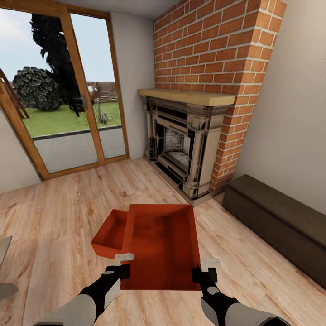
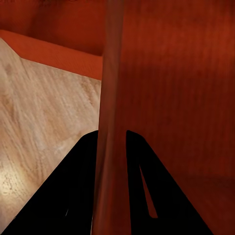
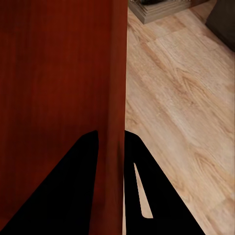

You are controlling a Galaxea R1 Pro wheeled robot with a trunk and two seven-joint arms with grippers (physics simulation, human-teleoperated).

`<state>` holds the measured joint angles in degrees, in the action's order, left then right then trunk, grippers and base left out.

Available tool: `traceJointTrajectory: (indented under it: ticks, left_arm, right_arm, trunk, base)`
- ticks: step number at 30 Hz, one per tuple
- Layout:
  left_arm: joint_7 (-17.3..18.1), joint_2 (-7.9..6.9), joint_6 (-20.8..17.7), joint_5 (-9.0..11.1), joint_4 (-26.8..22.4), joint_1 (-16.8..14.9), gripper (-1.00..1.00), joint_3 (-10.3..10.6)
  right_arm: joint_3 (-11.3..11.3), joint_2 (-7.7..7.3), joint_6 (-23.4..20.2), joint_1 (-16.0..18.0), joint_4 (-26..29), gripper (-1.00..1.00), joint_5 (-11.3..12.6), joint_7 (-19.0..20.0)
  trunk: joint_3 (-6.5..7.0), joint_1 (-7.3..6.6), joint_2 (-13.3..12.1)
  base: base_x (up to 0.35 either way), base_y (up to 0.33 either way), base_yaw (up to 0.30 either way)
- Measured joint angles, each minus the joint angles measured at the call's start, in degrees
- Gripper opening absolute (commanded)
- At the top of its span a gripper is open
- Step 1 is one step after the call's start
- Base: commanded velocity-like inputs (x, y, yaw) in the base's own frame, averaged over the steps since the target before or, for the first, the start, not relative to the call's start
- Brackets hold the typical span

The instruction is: Move the two storage containers from the living room to the garage. In the garage, place one container on the floor and stack the other container on top of it (either order is fine).

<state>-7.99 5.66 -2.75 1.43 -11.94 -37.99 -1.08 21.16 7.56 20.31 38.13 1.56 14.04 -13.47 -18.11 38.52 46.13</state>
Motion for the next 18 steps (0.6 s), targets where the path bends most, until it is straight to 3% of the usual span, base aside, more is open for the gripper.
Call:
traceJointTrajectory:
  ticks: [18]
  left_arm:
    - [0.0,0.0,0.0,0.0,0.0,0.0,-1.0,0.0]
  right_arm:
    - [0.0,0.0,0.0,0.0,0.0,-1.0,0.0,0.0]
  trunk:
    - [1.66,0.0,0.0]
  base:
    - [0.0,0.0,0.0]
